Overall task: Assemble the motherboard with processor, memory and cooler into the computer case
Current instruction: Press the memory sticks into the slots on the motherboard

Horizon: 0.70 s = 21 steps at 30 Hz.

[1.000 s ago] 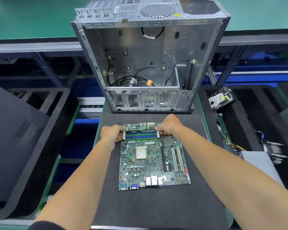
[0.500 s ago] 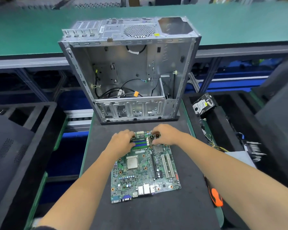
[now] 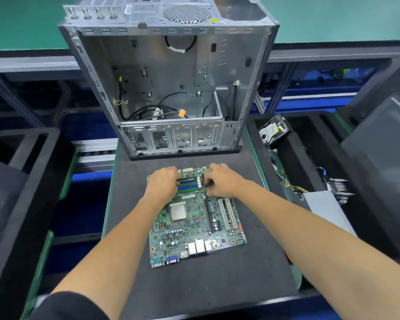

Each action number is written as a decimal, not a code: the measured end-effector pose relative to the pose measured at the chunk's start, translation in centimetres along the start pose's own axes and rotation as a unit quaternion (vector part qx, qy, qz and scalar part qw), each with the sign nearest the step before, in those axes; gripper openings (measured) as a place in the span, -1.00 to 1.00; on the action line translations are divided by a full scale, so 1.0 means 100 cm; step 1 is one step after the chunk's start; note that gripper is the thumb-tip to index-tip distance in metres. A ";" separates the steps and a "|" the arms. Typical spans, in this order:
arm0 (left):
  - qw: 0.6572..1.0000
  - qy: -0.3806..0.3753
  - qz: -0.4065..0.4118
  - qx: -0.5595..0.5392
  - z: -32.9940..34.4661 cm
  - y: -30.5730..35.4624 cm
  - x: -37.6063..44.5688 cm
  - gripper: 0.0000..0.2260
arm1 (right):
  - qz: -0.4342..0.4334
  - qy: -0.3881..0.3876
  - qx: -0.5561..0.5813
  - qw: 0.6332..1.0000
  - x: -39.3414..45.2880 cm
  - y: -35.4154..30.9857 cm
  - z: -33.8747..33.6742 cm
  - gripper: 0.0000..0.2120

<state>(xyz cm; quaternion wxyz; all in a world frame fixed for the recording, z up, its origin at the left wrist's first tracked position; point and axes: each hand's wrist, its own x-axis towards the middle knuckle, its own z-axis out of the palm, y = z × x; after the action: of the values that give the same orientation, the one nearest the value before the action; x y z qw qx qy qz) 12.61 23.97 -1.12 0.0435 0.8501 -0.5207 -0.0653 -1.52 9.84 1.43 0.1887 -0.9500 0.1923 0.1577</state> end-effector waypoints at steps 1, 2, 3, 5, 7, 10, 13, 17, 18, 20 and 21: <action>1.000 0.003 0.004 -0.002 0.001 -0.001 0.000 -0.84 | 0.002 0.004 0.006 1.000 -0.001 0.000 0.002 -0.67; 1.000 0.005 0.006 -0.003 0.001 -0.001 0.000 -0.83 | 0.005 0.008 0.012 1.000 -0.001 -0.001 0.003 -0.68; 1.000 0.006 0.008 -0.006 0.001 -0.002 0.000 -0.82 | 0.007 0.012 0.016 1.000 -0.002 -0.001 0.004 -0.69; 1.000 0.006 0.012 -0.008 0.000 -0.002 0.001 -0.82 | 0.015 0.017 0.019 1.000 -0.002 -0.002 0.006 -0.69; 1.000 0.007 0.011 -0.011 0.000 -0.003 0.000 -0.83 | 0.021 0.013 0.018 1.000 -0.002 -0.004 0.006 -0.70; 1.000 0.003 0.015 -0.017 -0.002 -0.002 -0.001 -0.83 | 0.035 -0.004 0.016 0.999 -0.002 -0.007 0.002 -0.72; 0.999 -0.020 0.024 -0.012 -0.004 0.005 -0.001 -0.81 | 0.050 -0.024 0.013 0.998 -0.004 -0.008 0.001 -0.72; 0.999 -0.045 0.012 0.011 -0.007 0.010 -0.002 -0.82 | 0.041 -0.031 0.012 0.999 -0.004 -0.005 0.001 -0.71; 0.999 -0.053 0.012 0.009 -0.007 0.010 -0.002 -0.82 | 0.040 -0.035 0.012 0.999 -0.004 -0.005 0.000 -0.73; 0.997 -0.071 0.014 0.002 -0.009 0.009 -0.001 -0.82 | 0.039 -0.038 0.010 0.998 -0.004 -0.006 -0.003 -0.78; 0.997 -0.080 0.016 -0.002 -0.010 0.008 -0.001 -0.83 | 0.038 -0.035 0.003 0.999 -0.003 -0.008 -0.005 -0.81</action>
<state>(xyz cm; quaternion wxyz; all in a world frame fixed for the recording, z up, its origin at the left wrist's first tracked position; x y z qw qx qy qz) 12.02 23.74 -0.02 0.0048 0.8336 -0.5360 -0.1331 -1.37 10.40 2.23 0.1924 -0.9352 0.2225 0.1974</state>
